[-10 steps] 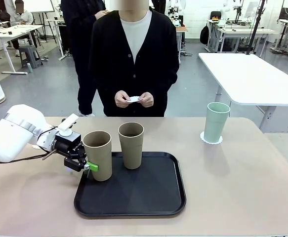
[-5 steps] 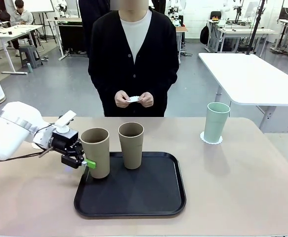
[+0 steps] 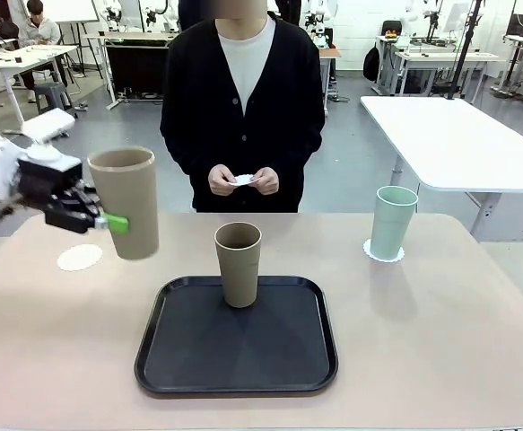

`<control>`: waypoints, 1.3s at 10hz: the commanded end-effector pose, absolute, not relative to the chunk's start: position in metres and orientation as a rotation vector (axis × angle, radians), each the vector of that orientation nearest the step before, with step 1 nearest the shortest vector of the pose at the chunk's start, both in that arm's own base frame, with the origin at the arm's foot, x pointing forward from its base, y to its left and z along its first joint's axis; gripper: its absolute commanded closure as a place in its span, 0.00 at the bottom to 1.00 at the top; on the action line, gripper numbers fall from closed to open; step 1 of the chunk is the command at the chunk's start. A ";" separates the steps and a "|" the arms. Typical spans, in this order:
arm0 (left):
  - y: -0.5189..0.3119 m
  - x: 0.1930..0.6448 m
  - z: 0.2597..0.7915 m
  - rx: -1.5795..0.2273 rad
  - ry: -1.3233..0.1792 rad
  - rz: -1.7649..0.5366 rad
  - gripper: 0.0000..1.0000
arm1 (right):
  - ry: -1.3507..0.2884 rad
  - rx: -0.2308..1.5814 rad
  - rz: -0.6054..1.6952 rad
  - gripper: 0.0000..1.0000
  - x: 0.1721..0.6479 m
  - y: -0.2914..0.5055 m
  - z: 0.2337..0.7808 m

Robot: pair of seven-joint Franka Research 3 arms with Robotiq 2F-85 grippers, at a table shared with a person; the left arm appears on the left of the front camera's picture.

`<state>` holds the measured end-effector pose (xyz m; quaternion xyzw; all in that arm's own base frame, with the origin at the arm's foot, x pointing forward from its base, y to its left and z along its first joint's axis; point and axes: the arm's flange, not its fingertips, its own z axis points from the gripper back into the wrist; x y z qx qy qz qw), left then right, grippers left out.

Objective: Place coasters on the table and set cups on them.
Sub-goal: Take one Reusable plastic cup from the Flat Tray and place it on a coaster set by the human.

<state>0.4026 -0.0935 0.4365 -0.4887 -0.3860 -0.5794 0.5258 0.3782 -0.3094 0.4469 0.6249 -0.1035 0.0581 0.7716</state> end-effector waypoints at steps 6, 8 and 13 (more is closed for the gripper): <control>-0.091 0.398 0.455 -1.154 -0.934 -1.371 1.00 | -0.224 1.351 0.124 0.00 0.377 -0.310 0.448; -0.092 0.398 0.455 -1.160 -0.932 -1.357 0.15 | -0.224 1.351 0.124 0.00 0.377 -0.310 0.448; 0.034 0.480 0.425 -1.062 -1.023 -1.275 0.15 | -0.224 1.351 0.124 0.00 0.377 -0.310 0.448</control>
